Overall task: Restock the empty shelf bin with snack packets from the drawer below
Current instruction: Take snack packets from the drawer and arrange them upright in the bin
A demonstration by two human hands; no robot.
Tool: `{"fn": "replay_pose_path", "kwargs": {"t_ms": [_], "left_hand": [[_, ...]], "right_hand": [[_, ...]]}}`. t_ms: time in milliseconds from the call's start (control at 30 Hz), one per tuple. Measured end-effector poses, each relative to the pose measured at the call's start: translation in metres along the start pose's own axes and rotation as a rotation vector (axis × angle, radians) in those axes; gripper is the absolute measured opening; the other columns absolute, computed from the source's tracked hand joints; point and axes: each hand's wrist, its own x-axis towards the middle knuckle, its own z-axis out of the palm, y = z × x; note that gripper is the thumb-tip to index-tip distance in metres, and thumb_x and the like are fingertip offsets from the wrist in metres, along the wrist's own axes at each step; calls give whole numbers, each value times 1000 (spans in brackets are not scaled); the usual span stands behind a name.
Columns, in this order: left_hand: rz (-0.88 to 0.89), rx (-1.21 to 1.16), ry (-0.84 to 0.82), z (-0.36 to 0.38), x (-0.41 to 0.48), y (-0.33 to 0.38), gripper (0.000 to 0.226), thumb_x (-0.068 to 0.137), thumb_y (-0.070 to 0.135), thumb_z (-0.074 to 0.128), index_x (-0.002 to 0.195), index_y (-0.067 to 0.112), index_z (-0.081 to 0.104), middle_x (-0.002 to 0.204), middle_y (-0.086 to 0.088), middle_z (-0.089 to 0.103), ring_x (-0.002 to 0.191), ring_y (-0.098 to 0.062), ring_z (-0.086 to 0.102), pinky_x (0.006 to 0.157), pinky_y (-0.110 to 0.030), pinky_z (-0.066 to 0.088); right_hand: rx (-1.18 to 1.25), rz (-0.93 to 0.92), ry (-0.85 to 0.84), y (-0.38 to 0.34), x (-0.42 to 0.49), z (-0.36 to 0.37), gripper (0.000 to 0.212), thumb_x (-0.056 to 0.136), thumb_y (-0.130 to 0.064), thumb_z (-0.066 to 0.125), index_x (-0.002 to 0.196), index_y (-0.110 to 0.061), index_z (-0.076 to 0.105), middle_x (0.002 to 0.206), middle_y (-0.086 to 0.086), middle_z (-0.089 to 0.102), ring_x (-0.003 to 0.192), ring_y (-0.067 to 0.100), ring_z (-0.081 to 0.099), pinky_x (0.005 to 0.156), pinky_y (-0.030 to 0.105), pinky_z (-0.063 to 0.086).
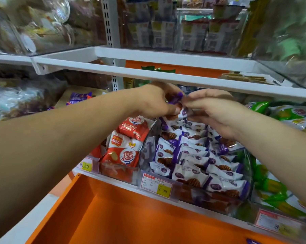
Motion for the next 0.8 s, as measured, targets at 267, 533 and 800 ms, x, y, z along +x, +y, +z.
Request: {"fn": "replay_pose_path", "kwargs": {"t_ms": [267,533,800], "left_hand": [[-95,-462,107,17,-1,-22,24,89,19,77,112,19,70,104,-2,75,98,-16,72,83,-25,57],[-19,141,143,6,-27,-27,53,94,6,58,144,24,53,146,4,56,133,-15,53,98,-15,34],[25,135,159,13,-36,-31,42,94,11,60,134,26,62,134,4,63,121,-16,59,97,-23,45]], "right_hand": [[147,120,-70,18,-2,12,30,83,-3,78,110,-13,69,104,10,78,97,24,76,86,43,62],[-725,-76,-118,19,12,28,31,80,-30,87,103,-19,67,89,-3,70,75,11,66,58,17,48],[-1007,-99,-58,54,37,36,33,74,-41,89,79,-24,61,87,-5,70,81,16,65,72,30,53]]}}
